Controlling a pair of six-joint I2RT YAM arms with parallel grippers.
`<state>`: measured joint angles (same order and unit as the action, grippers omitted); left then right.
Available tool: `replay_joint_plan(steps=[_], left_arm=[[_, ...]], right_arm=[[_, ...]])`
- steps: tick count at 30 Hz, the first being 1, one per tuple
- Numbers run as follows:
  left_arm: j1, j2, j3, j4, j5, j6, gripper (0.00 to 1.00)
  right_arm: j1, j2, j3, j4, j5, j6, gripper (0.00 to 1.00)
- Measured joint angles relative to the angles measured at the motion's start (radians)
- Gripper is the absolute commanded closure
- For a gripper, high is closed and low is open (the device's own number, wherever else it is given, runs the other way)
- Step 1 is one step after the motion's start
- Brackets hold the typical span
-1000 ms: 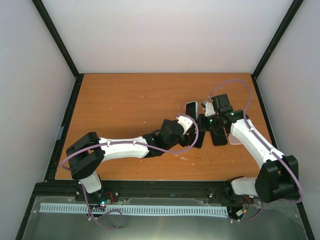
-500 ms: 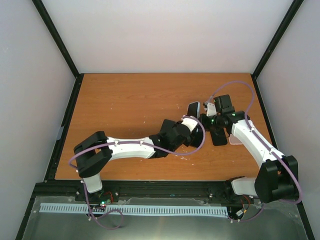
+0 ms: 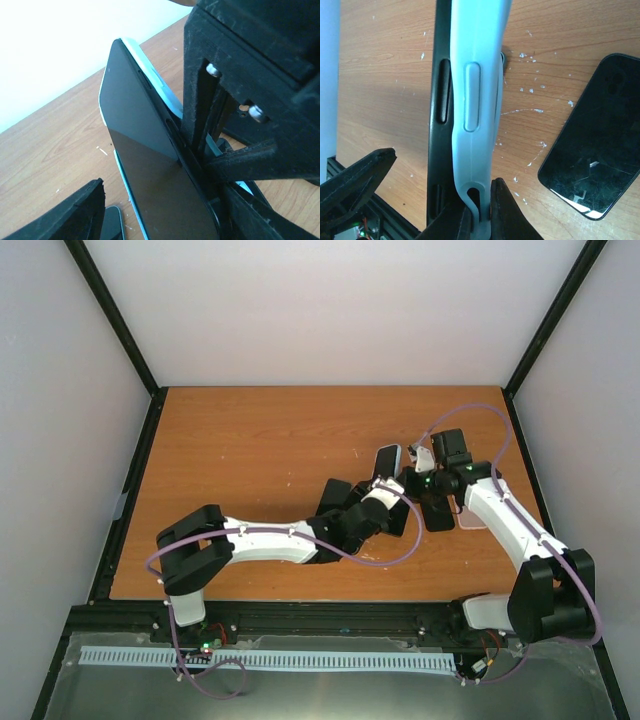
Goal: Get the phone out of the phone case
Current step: Remove the phone case from the phone.
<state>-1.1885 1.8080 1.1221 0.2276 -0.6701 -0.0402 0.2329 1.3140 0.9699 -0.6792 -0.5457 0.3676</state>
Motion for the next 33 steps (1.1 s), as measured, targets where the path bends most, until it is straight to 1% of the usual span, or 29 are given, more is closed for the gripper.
replay_joint_plan(steps=[3, 6, 8, 10, 11, 13, 14, 15, 17, 22, 26, 27, 28, 29, 33], left_arm=[[-0.004, 0.002, -0.002, 0.025, -0.008, 0.031, 0.47], [-0.006, 0.002, -0.012, 0.060, -0.011, 0.058, 0.58], [-0.009, 0.002, -0.024, 0.091, -0.016, 0.075, 0.63], [-0.010, 0.000, -0.040, 0.120, -0.017, 0.082, 0.66], [-0.011, -0.003, -0.051, 0.133, -0.018, 0.087, 0.60], [-0.011, -0.011, -0.069, 0.146, -0.019, 0.092, 0.41], [-0.011, -0.014, -0.076, 0.151, -0.024, 0.101, 0.36], [-0.010, -0.016, -0.081, 0.157, -0.035, 0.102, 0.35], [-0.006, -0.017, -0.084, 0.159, -0.050, 0.106, 0.37], [-0.003, -0.016, -0.088, 0.170, -0.054, 0.129, 0.48], [-0.003, -0.016, -0.100, 0.194, -0.046, 0.165, 0.60], [-0.003, -0.014, -0.100, 0.198, -0.044, 0.172, 0.64], [-0.003, -0.012, -0.100, 0.201, -0.042, 0.186, 0.72], [-0.003, -0.011, -0.100, 0.206, -0.041, 0.196, 0.77], [-0.003, -0.012, -0.109, 0.226, -0.029, 0.231, 0.95]], right_arm=[[-0.020, 0.000, 0.000, 0.001, -0.034, 0.008, 0.97], [-0.037, 0.000, 0.000, 0.010, -0.074, 0.021, 0.97], [-0.044, 0.000, -0.002, 0.018, -0.101, 0.027, 0.97], [-0.048, 0.000, -0.004, 0.023, -0.119, 0.032, 0.97], [-0.048, 0.000, -0.006, 0.025, -0.126, 0.034, 0.97], [-0.048, 0.000, -0.010, 0.023, -0.130, 0.034, 0.97], [-0.047, 0.000, -0.011, 0.019, -0.129, 0.034, 0.97], [-0.048, 0.000, -0.013, 0.016, -0.127, 0.033, 0.97], [-0.048, 0.000, -0.018, 0.016, -0.129, 0.034, 0.97], [-0.050, 0.000, -0.024, 0.034, -0.147, 0.034, 0.97], [-0.053, 0.000, -0.039, 0.062, -0.178, 0.043, 0.97], [-0.055, 0.000, -0.042, 0.068, -0.183, 0.045, 0.97], [-0.056, 0.000, -0.042, 0.073, -0.188, 0.048, 0.97], [-0.056, 0.000, -0.043, 0.076, -0.191, 0.048, 0.97], [-0.056, -0.009, -0.045, 0.094, -0.204, 0.048, 0.97]])
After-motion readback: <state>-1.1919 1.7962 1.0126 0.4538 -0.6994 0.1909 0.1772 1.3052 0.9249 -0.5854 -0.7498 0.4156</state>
